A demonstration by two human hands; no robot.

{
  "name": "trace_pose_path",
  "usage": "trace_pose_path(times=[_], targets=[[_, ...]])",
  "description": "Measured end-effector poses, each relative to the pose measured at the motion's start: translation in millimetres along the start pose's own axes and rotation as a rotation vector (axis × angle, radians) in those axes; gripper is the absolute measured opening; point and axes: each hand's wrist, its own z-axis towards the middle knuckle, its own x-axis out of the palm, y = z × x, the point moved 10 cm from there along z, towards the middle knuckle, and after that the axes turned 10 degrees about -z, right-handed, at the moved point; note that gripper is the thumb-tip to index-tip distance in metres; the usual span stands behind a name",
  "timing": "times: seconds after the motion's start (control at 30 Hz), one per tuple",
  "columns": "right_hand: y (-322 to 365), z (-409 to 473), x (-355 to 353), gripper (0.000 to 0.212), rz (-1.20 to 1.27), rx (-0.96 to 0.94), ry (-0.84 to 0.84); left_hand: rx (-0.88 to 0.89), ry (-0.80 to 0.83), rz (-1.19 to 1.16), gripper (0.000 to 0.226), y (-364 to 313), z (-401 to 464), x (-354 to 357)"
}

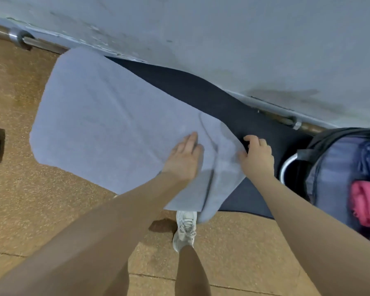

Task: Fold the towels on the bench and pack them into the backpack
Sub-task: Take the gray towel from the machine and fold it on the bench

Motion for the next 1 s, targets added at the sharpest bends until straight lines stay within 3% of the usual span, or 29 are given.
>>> trace_pose_path(times=[0.1,0.2,0.33,0.5,0.63,0.73,0.8,0.9,1.0], targets=[[-29,-6,13,0.028,0.066,0.024,-0.001,0.0,-0.005,0.072,0.067,-19,14,20],[-36,-1,7,0.013,0.195,-0.081,-0.074,-0.057,0.025,0.174,0.083,-27,25,37],[-53,16,-17,0.013,0.474,-0.091,-0.044,-0.154,-0.015,0.215,0.095,-40,38,43],[-70,62,-59,0.01,0.307,-0.107,-0.119,-0.161,-0.06,0.213,0.109,-65,69,37],[-85,93,-79,0.029,0.148,-0.027,-0.202,-0.111,-0.119,0.157,0.117,-79,93,31],[-80,78,-81,0.043,0.039,-0.06,-0.363,-0.061,-0.17,0.071,0.113,-83,93,25],[-61,48,-63,0.043,0.034,-0.223,-0.442,-0.039,-0.221,0.101,0.105,-77,81,22],[-23,-7,-14,0.049,0.033,-0.469,-0.376,0.004,-0.248,0.185,0.085,-61,52,26],[-6,-39,36,0.065,-0.107,-0.546,-0.229,-0.02,-0.18,0.273,0.079,-39,26,37]])
